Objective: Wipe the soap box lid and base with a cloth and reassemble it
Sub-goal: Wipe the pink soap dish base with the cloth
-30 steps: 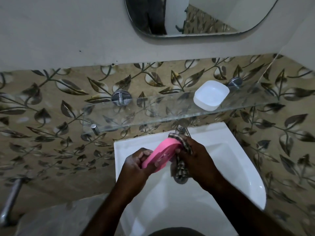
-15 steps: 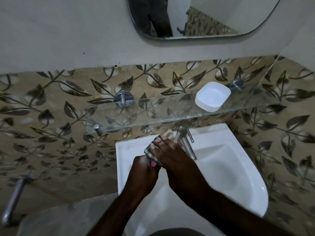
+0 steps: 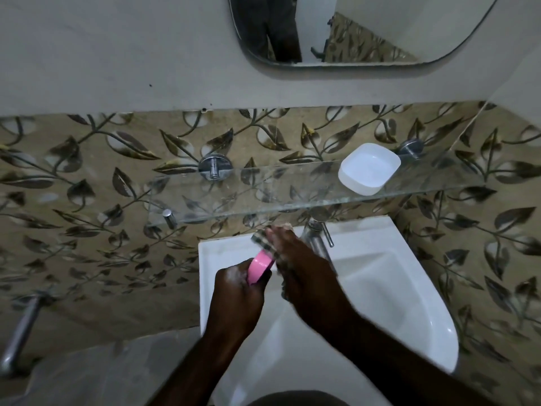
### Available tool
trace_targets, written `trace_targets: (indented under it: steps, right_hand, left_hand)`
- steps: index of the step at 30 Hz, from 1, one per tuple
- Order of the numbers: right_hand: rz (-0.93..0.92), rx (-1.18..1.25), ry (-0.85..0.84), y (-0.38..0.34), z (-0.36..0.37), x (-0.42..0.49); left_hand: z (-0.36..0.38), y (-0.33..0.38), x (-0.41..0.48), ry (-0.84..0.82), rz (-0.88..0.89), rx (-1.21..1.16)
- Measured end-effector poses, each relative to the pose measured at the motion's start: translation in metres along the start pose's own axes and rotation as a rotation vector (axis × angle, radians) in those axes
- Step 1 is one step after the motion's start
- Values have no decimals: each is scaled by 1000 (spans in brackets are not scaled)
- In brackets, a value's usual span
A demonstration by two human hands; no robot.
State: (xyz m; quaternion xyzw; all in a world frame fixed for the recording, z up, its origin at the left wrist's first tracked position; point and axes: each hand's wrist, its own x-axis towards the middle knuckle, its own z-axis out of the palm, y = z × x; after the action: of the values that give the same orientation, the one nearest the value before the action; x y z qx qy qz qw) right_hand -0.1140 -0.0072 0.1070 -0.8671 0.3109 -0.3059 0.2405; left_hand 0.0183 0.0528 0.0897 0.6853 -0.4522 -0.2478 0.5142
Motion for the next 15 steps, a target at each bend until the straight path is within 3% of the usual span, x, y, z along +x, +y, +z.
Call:
trace_targets:
  steps: [3,7,11,13,15]
  right_hand:
    - [147,73,27,-2,-4,4]
    - [-69,-125,9,-18,14,-10]
    - [-100,-93,11,-20,8,-1]
    - [68,135,67,-16,-3,3]
    - [356,626,-6,-15,-15,10]
  left_hand:
    - [-4,4,-2,-22,12,48]
    - [-6,-4,7,-15,53,74]
    - [-2,-6,5,22,15,-45]
    - [0,4,0,34,-57,-128]
    - [-4,18,-2,65,-61,-195]
